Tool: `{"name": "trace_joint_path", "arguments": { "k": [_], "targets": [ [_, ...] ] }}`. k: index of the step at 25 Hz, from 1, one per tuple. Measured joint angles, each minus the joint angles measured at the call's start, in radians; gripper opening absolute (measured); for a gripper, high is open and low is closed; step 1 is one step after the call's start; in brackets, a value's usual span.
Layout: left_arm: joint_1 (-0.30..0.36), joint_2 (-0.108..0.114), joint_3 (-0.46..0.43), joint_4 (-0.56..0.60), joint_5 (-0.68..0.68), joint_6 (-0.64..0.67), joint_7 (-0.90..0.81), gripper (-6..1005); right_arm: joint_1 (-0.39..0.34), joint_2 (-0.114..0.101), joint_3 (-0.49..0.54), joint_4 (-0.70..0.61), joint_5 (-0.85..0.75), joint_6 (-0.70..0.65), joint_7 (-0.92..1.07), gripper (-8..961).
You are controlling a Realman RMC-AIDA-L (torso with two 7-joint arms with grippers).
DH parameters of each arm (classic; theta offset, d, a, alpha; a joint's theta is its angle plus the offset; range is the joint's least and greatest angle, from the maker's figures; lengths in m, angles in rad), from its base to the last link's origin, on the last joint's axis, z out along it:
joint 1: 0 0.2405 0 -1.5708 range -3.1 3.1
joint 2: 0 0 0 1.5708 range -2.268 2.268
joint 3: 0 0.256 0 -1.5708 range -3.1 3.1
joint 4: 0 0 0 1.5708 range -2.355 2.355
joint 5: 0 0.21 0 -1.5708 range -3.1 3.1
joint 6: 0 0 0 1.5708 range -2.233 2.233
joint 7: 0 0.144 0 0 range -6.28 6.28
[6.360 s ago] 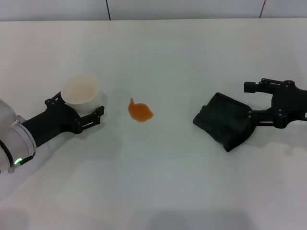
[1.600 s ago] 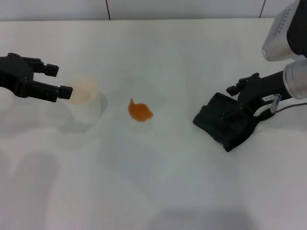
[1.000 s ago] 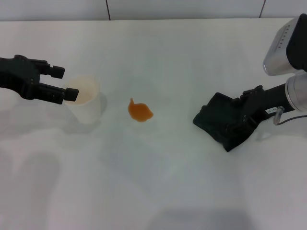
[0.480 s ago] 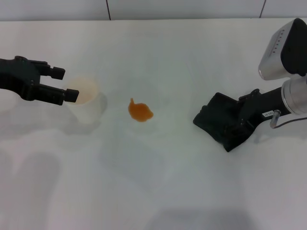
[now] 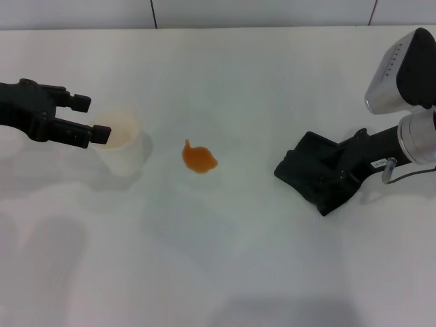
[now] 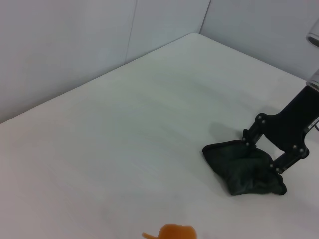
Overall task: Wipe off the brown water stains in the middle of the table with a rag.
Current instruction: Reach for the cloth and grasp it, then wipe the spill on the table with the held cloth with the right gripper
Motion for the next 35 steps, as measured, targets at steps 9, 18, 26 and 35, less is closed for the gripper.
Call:
{"name": "trace_joint_path", "arguments": {
  "k": [9,18,26,35],
  "targets": [
    [-0.008,0.000,0.000,0.000,0.000,0.000,-0.004,894,0.003,0.002,-0.037,0.000,-0.026,0.022,0.012,309],
    [-0.011,0.000,0.000,-0.001,0.000,-0.005,-0.005,893,0.001,0.002,-0.038,-0.022,-0.019,0.025,0.016,198],
    [-0.015,0.000,0.000,-0.002,0.000,-0.006,-0.009,893,0.003,0.005,-0.059,-0.040,0.009,0.023,0.024,89],
    [-0.015,-0.001,0.000,-0.002,-0.014,-0.003,-0.010,893,0.020,0.008,-0.181,-0.047,0.036,0.062,0.053,72]
  ]
}}
